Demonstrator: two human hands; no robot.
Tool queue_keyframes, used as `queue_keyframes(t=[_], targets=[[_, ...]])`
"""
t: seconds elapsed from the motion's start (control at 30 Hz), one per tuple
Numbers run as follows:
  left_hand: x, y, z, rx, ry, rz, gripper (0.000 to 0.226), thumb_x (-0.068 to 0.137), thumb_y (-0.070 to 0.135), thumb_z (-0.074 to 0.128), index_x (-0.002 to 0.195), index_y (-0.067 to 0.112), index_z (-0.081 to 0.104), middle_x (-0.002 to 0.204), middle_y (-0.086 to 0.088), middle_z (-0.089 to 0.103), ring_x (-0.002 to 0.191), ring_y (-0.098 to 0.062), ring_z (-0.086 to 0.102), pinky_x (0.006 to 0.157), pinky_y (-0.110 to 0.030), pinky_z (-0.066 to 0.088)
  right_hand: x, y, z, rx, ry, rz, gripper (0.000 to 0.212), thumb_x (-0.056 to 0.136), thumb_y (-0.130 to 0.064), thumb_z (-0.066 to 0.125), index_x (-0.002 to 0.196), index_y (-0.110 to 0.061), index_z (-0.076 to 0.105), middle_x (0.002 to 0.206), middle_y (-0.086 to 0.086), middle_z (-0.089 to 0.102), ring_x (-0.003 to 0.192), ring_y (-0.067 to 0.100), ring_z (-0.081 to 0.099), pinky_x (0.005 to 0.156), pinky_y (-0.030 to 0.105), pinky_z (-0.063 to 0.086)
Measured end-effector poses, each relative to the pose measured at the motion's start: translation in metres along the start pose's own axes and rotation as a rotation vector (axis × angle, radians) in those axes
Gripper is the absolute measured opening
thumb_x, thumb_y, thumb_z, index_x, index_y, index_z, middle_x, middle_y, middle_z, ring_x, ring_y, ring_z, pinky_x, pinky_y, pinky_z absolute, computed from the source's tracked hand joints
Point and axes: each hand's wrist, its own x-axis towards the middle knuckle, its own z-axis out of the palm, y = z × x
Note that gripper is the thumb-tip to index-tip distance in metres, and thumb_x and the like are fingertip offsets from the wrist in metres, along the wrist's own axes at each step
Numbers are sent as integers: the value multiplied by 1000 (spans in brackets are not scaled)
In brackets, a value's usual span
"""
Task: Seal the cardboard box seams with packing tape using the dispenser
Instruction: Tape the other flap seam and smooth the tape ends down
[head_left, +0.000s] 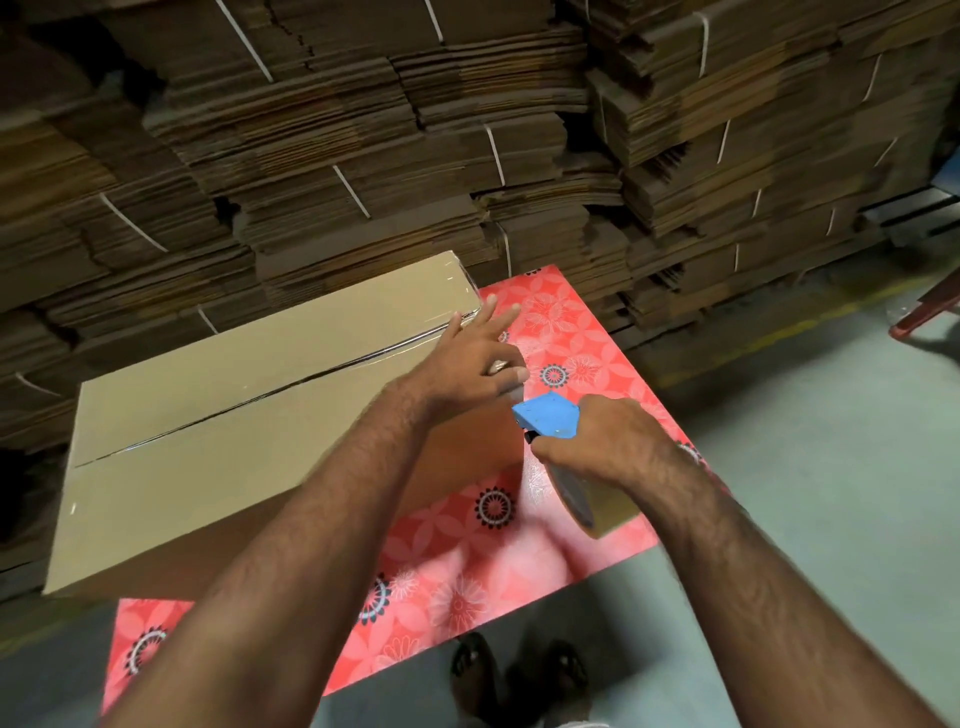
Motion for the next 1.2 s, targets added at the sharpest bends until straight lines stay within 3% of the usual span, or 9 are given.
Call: queue_keyframes(t=[0.07, 0.2, 0.37, 0.57, 0.77, 1.0, 1.1, 1.2], targets=[[-13, 1, 12, -79, 81, -1, 38, 94, 49, 43, 115, 32, 71, 167, 1, 13, 154, -17, -6, 117, -56, -3, 2, 0, 4, -3, 13, 1, 51, 75, -59, 63, 100, -15, 56, 98, 9, 60, 86, 28, 51, 66, 31, 36], [-19, -7, 25, -94, 97, -31, 33, 96, 48, 43, 116, 38, 66, 162, 7, 31, 154, -12, 10, 118, -62, 4, 3, -6, 9, 22, 30, 8, 56, 76, -58, 62, 108, -12, 56, 100, 10, 58, 86, 28, 50, 65, 31, 34], [-14, -11, 19, -104, 60, -54, 33, 97, 49, 41, 114, 36, 66, 160, 5, 36, 154, -13, 11, 119, -59, -1, -7, -2, 12, 1, 68, 35, 63, 72, -66, 58, 110, -16, 53, 100, 6, 57, 82, 28, 49, 58, 33, 32], [-13, -8, 17, -101, 54, -62, 24, 102, 35, 48, 117, 32, 67, 158, 4, 37, 154, -14, 10, 120, -59, -1, -29, -9, 23, 7, 99, 83, 55, 77, -59, 62, 107, -16, 45, 92, 6, 49, 80, 27, 47, 53, 30, 29], [-15, -3, 20, -59, 101, -50, 34, 93, 59, 52, 110, 33, 66, 152, 4, 42, 152, -17, 17, 119, -60, 3, -8, -10, 33, -20, 99, 116, 69, 64, -65, 56, 109, -13, 53, 98, 9, 59, 79, 30, 48, 65, 32, 37], [-15, 0, 32, 89, 199, -25, 20, 95, 44, 57, 111, 34, 63, 145, 5, 46, 149, -17, 22, 119, -57, 10, 13, -13, 42, -33, 87, 133, 64, 72, -58, 62, 112, -11, 50, 96, 8, 51, 83, 31, 48, 68, 33, 40], [-15, 2, 31, 99, 194, -28, 16, 96, 40, 58, 110, 33, 63, 145, 4, 46, 149, -18, 24, 120, -58, 11, 18, -3, 50, -177, -71, 119, 60, 73, -57, 61, 114, -13, 59, 107, 11, 61, 95, 32, 60, 72, 31, 43], [-14, -1, 33, 116, 214, -17, 14, 94, 41, 60, 107, 34, 62, 142, 4, 49, 148, -18, 28, 118, -60, 18, 11, 25, 83, -148, -130, 160, 75, 64, -68, 49, 118, -17, 59, 117, 10, 65, 104, 34, 63, 80, 33, 49]])
